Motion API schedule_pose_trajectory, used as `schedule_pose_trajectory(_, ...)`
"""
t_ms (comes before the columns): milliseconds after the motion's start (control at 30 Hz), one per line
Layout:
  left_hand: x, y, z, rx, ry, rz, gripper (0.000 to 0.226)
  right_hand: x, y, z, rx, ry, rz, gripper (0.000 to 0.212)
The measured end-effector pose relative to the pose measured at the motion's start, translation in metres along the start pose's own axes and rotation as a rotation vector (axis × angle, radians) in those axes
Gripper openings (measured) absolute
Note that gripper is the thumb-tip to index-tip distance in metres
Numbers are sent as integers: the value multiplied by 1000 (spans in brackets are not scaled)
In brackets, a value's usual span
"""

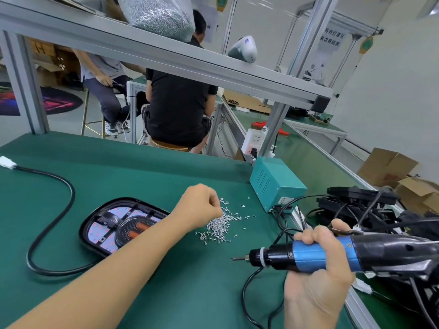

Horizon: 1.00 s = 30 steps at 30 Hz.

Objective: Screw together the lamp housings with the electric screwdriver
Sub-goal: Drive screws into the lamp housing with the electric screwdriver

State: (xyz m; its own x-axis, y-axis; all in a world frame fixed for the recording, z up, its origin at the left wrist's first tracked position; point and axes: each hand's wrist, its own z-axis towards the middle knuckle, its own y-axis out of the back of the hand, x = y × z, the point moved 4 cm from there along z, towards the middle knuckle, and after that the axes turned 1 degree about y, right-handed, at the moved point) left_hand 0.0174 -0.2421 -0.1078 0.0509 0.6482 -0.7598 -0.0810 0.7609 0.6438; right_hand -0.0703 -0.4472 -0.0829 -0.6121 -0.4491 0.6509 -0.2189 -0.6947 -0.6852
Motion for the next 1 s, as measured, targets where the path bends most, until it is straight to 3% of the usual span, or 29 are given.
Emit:
schedule_pose_trajectory(133, 10, 26, -25, 15, 102, -523, 17, 3, -9, -5, 25, -25, 50, 28)
schedule_pose_trajectory(400, 54, 52, -97, 31, 293, -1177, 11, 5, -43, -21, 105, -128, 214, 25)
schedule_pose_trajectory(667, 62, 50, -126, 91, 354, -1437, 9, 0, -89, -41, 182, -236, 352, 17)
schedule_pose_trajectory(1000, 60, 55, -131, 121, 301, -1466, 10, -3, -115, -54, 240, -270, 347, 17)
